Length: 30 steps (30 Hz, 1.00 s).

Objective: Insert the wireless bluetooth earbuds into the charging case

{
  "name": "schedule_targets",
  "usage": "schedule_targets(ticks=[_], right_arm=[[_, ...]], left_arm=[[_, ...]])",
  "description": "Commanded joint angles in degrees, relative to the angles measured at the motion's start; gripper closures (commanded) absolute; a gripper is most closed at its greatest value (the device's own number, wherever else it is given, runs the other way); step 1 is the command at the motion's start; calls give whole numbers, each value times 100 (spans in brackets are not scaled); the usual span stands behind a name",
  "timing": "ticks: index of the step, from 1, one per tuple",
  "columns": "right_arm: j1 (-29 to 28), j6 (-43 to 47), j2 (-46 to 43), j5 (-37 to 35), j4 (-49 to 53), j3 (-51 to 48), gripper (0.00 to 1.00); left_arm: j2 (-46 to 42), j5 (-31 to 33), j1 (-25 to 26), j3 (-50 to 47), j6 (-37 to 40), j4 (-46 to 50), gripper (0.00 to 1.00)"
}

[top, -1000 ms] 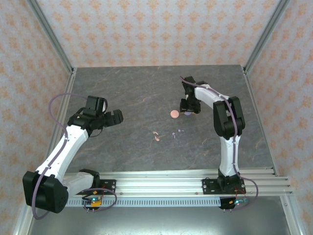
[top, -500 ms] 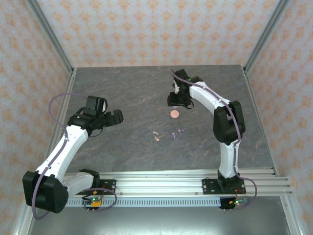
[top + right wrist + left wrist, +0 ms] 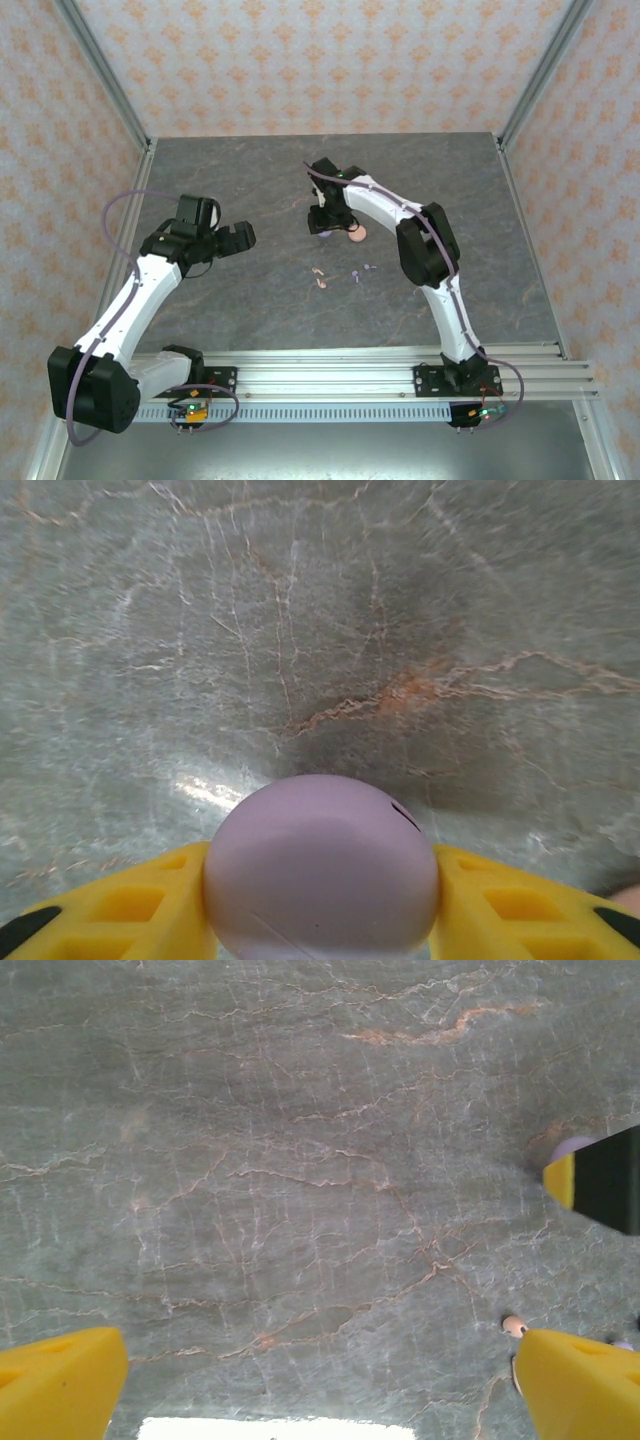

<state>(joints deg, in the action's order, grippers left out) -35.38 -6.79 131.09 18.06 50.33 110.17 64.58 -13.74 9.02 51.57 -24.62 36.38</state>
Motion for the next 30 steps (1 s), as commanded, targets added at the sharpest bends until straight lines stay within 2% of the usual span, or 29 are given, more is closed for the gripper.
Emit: schedule_targets(ticks=[1, 7, 15, 21, 26, 30], right_arm=[[-96, 32, 169, -293, 298, 328, 50], [-120, 19, 365, -391, 328, 334, 49], [-121, 57, 136, -497, 319, 272, 36], [-119, -58, -462, -480, 35, -136, 35], [-114, -241, -791, -313, -304, -568, 35], [-101, -392, -924, -421, -420, -856, 40]], left_arm=[[187, -190, 54, -127, -196, -275, 0], [516, -450, 54, -130, -314, -562, 1], [1207, -776, 214, 88, -324, -926, 11], [2015, -916, 463, 681, -392, -992, 21], [2721, -804, 674, 1269, -398, -1058, 26], [3268, -833, 848, 1723, -427, -1148, 35]])
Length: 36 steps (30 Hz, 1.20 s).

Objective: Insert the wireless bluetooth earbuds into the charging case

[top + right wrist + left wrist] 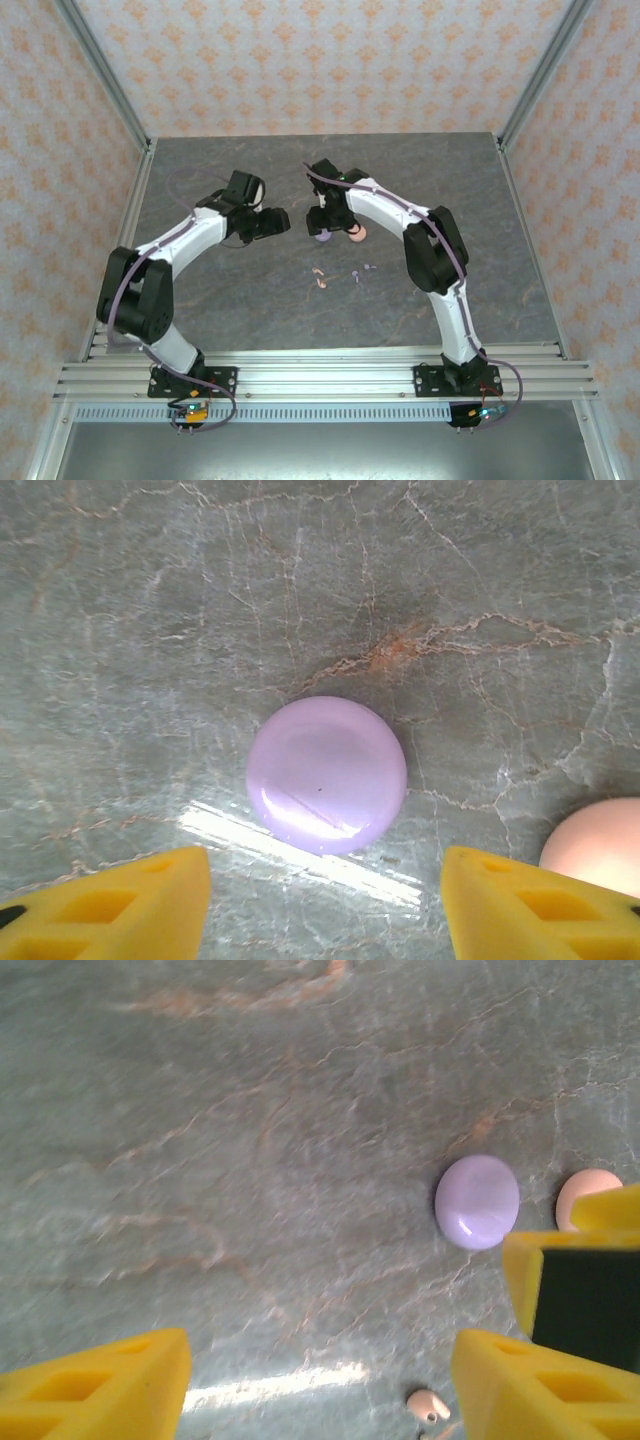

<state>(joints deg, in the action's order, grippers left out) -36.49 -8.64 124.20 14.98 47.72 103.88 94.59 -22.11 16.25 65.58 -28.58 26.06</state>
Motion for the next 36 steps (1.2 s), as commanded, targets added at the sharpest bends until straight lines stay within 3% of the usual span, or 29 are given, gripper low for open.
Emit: schedule_targets(ticks=[1, 3, 8, 12, 25, 36], right_arm=[[23, -257, -283, -150, -196, -323, 41], [47, -321, -381, -127, -303, -504, 45], [116, -491, -485, 12, -504, -834, 67], [141, -681, -468, 21, -666, -996, 75], [260, -967, -161, -100, -681, -948, 83], [316, -820, 278, -50, -417, -375, 83]], left_arm=[[402, -12, 185, 421, -17, -165, 38], [649, -35, 284, 634, -35, -181, 40], [1350, -48, 470, 1227, -90, -20, 62], [1822, -44, 544, 1588, -109, 76, 77], [2696, -263, 660, 2168, -100, 252, 84], [2368, -364, 694, 1648, -69, 303, 84]])
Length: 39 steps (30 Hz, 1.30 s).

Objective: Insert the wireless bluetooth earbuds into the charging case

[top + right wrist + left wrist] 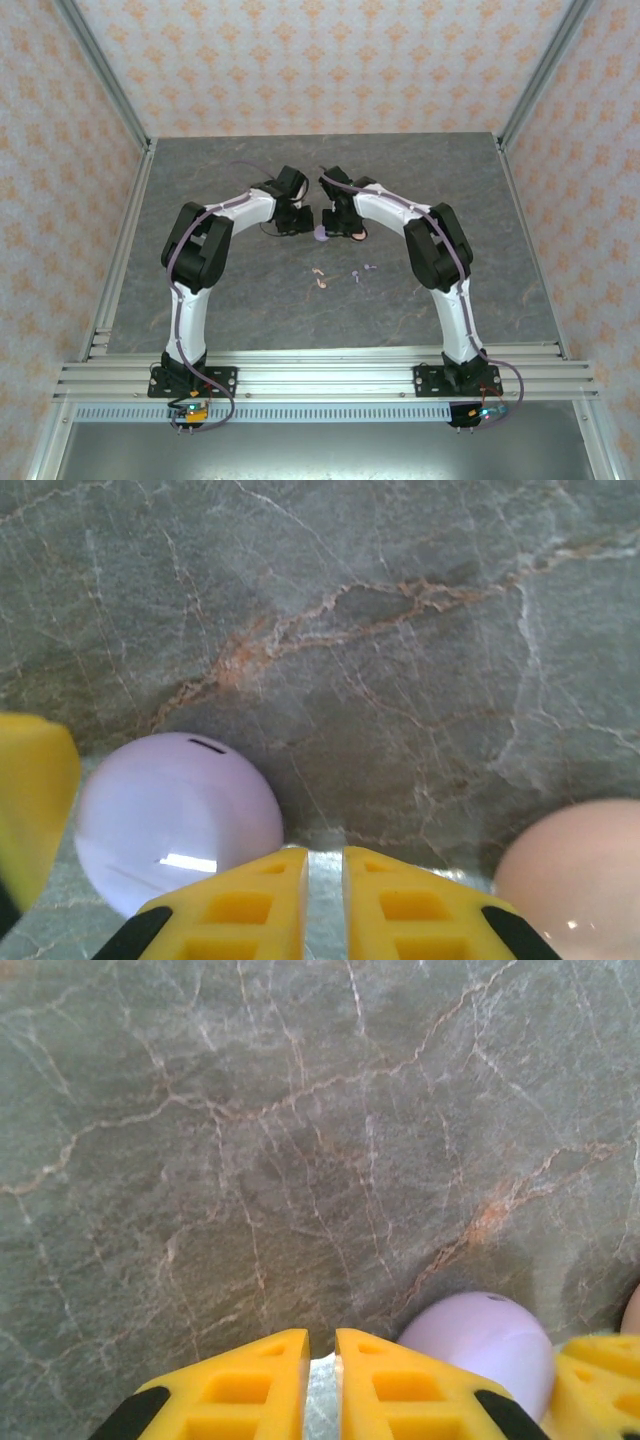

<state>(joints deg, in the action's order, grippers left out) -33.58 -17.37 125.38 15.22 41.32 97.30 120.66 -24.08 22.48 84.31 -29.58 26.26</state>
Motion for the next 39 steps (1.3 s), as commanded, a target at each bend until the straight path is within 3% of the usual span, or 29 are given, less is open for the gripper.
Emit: schedule_targets(ticks=[1, 12, 18, 27, 39], right_arm=[[27, 80, 195, -47, 249, 359, 83], [35, 315, 809, -100, 700, 1289, 82], [65, 298, 819, -385, 868, 1521, 82], [108, 48, -140, -517, 496, 633, 81], [112, -54, -717, 542, 178, -427, 82]], left_arm=[[-285, -189, 81, -271, 32, 283, 84], [-718, -218, 255, -735, -12, 294, 83], [-998, 162, 283, -915, 127, 503, 82], [-915, 265, 70, -166, 533, 1078, 82], [207, -84, -18, 1180, 628, 1275, 84]])
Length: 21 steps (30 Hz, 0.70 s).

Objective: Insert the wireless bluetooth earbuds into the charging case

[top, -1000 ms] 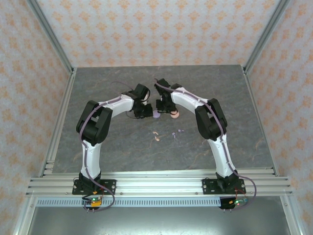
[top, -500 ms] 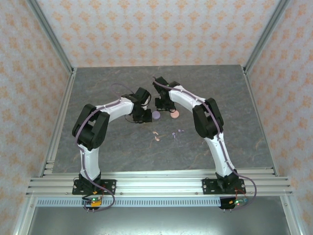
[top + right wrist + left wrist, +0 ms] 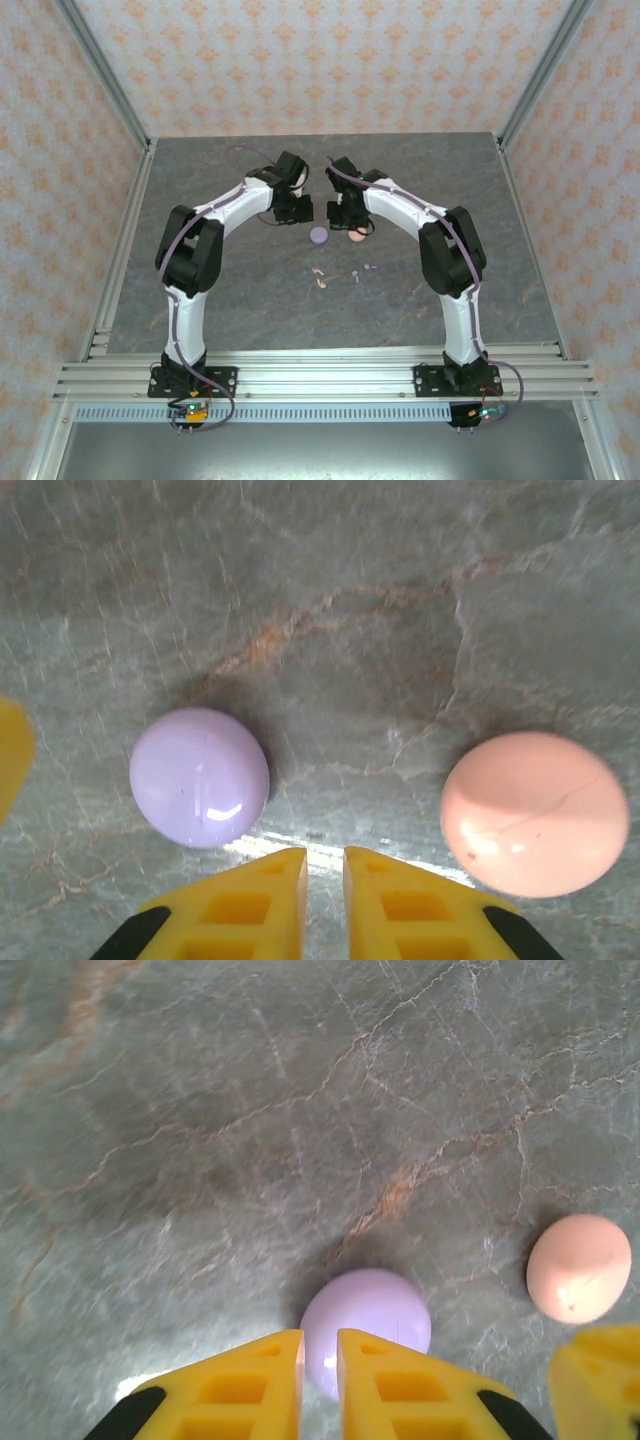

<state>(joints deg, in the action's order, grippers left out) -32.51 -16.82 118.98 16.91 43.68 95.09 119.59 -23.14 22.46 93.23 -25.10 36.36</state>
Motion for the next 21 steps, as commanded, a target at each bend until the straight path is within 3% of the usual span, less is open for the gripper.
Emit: schedule_targets(ticks=[1, 10, 21], right_arm=[[-10, -147, -53, 477, -106, -264, 82], [-98, -401, 56, 618, -552, -575, 84], [-151, -673, 555, 424, -431, -143, 85]], left_arm=[[409, -175, -18, 382, 192, 285, 85], [999, -37, -18, 905, 148, 478, 86], [778, -103, -13, 277, 55, 266, 86]])
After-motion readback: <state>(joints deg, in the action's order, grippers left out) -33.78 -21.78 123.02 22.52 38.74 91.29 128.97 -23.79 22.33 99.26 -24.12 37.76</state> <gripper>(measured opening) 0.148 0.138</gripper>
